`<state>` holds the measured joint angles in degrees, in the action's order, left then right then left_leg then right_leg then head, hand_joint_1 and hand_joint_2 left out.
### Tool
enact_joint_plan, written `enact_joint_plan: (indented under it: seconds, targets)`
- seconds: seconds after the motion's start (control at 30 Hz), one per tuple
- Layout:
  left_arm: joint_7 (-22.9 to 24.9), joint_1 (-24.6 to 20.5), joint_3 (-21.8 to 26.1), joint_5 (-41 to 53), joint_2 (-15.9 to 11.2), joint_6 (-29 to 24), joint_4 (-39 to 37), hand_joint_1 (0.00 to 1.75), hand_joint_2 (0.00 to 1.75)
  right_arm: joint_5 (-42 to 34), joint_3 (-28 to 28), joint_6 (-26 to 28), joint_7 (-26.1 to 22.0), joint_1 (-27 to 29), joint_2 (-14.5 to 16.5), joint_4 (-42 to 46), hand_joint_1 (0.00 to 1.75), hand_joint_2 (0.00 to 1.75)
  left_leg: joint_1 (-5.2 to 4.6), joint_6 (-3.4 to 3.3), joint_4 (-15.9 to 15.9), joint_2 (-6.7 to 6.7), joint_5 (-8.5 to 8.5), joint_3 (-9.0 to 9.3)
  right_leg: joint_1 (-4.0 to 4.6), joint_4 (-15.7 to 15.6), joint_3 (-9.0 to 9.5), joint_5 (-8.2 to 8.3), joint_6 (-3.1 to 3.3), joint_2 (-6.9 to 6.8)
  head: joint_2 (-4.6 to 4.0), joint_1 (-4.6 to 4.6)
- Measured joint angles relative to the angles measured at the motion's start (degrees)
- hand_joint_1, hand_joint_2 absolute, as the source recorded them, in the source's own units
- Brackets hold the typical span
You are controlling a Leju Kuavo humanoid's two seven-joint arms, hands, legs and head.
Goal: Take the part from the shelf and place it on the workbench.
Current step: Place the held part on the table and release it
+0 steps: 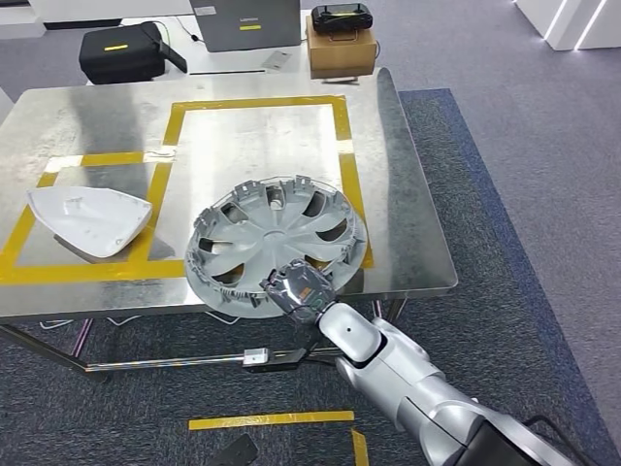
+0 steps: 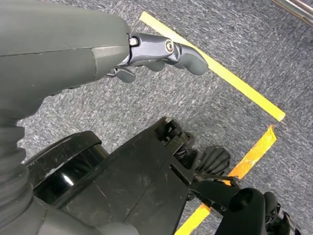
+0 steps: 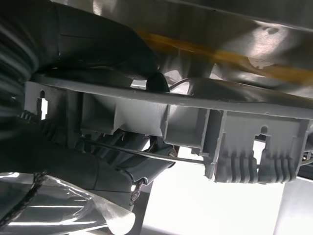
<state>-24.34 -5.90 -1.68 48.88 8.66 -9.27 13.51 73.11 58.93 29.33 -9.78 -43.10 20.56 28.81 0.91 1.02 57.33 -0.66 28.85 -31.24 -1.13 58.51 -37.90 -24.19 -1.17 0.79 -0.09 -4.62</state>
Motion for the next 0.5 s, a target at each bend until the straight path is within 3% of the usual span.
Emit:
enact_joint_plan:
  seconds: [0.5]
  targets:
    - [-0.1,0.0,0.0,-0.2,0.0,-0.1,0.0,0.0,1.75,-0.1,0.6,0.0,0.2,0.0,-0.3,0.0,1.75,1.75,0.0,0.0,0.0,0.0,0.0,0.0,0.0,0.0,0.0,0.0,0.0,0.0,0.0,0.0]
